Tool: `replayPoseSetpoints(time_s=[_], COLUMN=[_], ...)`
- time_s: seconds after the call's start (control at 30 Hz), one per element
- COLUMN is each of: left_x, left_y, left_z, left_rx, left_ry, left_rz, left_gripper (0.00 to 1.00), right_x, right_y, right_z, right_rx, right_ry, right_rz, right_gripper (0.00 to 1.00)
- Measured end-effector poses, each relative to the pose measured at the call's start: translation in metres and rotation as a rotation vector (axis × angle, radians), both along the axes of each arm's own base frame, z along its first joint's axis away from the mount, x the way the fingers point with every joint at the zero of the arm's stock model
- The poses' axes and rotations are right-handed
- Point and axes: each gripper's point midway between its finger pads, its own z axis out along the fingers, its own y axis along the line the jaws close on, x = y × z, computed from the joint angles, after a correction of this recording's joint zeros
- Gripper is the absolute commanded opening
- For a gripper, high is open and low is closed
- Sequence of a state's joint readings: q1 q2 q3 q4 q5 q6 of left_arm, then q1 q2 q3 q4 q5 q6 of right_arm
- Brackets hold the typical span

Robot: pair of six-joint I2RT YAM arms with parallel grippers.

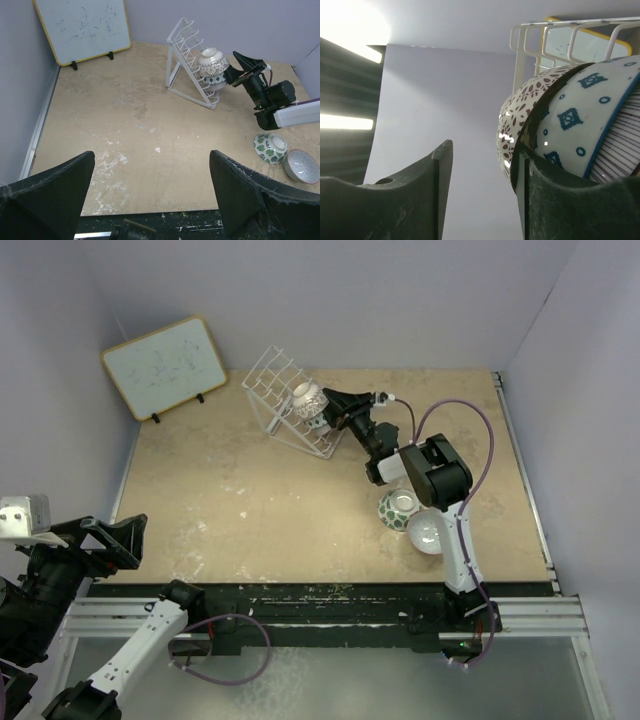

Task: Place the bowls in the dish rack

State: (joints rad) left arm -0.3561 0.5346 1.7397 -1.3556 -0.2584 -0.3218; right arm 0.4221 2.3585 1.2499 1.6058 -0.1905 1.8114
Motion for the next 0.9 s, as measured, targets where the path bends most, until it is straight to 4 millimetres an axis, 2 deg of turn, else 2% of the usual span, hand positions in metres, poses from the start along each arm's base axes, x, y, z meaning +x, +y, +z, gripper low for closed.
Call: replayPoseSetpoints(time_s=[0.43, 0.9], left_x=[0.0, 0.0], left_y=[0.0, 0.0], left_z=[0.0, 0.0], left_rx=[0.0, 0.0], left_ry=[0.0, 0.0], left_rz=[0.0, 0.0], left_gripper=[0.99, 0.99], right_x=[-0.006, -0.016], right_y=[-0.003, -0.019], right_z=[-0.002, -0.013], right_rx=[-0.003, -0.017], right_ry=[0.017, 0.069], right_rz=[-0.002, -0.017], right_gripper=[0.55, 0.56])
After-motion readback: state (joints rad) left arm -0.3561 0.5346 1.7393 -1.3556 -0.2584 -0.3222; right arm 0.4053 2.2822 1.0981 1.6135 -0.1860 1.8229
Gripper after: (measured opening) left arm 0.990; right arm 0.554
